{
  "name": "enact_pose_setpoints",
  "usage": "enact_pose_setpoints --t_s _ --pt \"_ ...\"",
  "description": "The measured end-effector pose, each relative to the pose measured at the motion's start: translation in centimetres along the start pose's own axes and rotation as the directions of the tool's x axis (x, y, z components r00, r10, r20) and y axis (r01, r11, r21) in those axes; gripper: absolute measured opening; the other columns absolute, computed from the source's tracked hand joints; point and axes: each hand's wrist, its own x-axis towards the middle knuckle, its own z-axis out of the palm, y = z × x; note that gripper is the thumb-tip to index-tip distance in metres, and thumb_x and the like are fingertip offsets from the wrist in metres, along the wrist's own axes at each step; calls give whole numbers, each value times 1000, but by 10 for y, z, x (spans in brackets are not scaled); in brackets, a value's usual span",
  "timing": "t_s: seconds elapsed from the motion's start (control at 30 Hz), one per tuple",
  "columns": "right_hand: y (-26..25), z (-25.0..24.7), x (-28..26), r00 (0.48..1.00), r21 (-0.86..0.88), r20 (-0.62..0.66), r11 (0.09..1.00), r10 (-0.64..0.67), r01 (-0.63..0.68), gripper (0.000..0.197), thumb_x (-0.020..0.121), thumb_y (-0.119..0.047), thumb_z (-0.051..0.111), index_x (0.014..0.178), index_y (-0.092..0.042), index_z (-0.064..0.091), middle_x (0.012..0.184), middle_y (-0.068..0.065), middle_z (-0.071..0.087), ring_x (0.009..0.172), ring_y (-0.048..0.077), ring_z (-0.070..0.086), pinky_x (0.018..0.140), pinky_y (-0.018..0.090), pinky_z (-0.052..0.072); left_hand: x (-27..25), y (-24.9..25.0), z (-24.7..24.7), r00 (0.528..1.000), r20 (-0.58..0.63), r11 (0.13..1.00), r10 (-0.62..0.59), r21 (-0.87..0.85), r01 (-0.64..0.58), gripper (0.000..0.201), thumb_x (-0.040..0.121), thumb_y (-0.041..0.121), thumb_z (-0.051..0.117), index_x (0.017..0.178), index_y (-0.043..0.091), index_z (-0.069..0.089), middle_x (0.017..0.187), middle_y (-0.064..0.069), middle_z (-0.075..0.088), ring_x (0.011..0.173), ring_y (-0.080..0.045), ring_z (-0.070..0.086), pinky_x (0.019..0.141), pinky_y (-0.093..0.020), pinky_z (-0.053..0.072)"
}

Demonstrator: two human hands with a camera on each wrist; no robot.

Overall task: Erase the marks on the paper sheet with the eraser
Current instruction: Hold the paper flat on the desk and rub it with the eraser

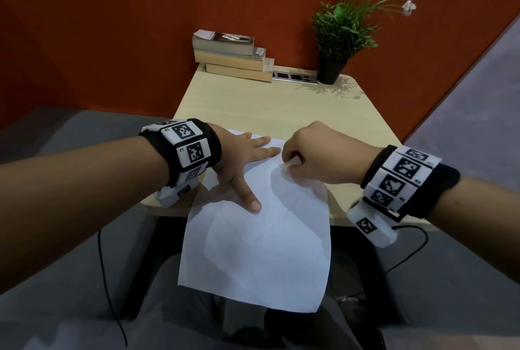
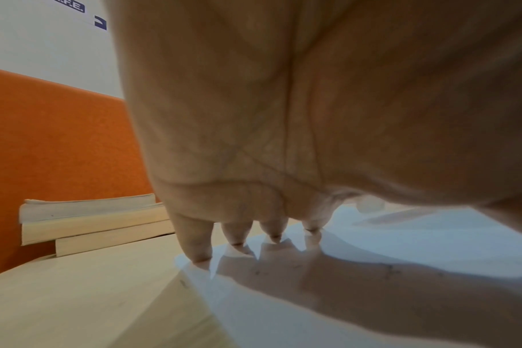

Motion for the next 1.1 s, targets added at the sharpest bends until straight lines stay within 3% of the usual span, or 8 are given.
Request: enact_pose_setpoints --t_s 0.1,0.23,0.4,0.5,0.6,0.77,0.9,1.1 --pt "8 -14 -9 992 82 -114 996 57 -48 17 92 -23 67 102 -17 80 90 -2 77 84 22 65 76 38 57 -2 1 -2 1000 -17 1000 -22 19 22 144 52 97 67 159 50 -19 169 18 -24 159 -21 -17 126 -64 2" --pt "9 -10 -25 996 95 -66 994 55 -49 22 94 -26 71 114 -19 78 91 -12 66 81 11 56 64 14 40 -5 3 -1 996 -38 996 -79 49 81 150 46 105 58 162 42 -16 173 10 -17 161 -24 2 126 -57 16" --pt "9 4 -38 995 105 14 989 103 -104 21 91 -24 72 110 -21 79 92 -13 68 82 8 56 64 18 43 -9 4 -10 986 -95 987 -136 76 144 143 54 106 49 162 39 -18 168 -4 20 147 -35 34 115 -56 36" --pt "8 2 -39 992 116 41 985 122 -126 21 90 -22 72 110 -21 78 99 -8 73 88 13 61 74 30 55 -8 1 -11 986 -121 987 -117 93 129 143 58 101 57 163 37 -15 167 -2 20 147 -33 32 115 -54 35" --pt "9 -7 -32 992 99 57 988 117 -122 20 90 -21 74 110 -19 80 102 -5 75 91 16 65 77 33 58 -4 -3 -5 995 -69 996 -73 52 76 139 60 101 57 165 36 -9 174 15 -5 157 -25 18 124 -52 24" --pt "0 -11 -2 997 125 -8 990 72 -70 21 90 -19 71 108 -21 81 102 -5 75 91 16 63 78 32 56 -1 -5 2 992 -85 990 -93 99 101 141 51 108 43 162 43 -13 171 19 -14 159 -34 -10 123 -68 -1" --pt "-1 -2 18 996 98 -12 991 93 -92 17 86 -18 71 100 -20 80 94 1 75 89 24 68 77 44 63 0 -5 4 991 -96 989 -90 105 100 138 52 108 41 162 45 -14 172 17 -14 159 -34 -12 120 -70 -9" --pt "-13 8 16 1000 9 8 1000 13 -13 15 84 -18 66 88 -9 76 81 9 72 79 28 66 67 44 59 1 -5 8 991 -96 990 -97 94 106 136 55 106 45 160 46 -18 171 18 -17 159 -35 -10 121 -69 -8"
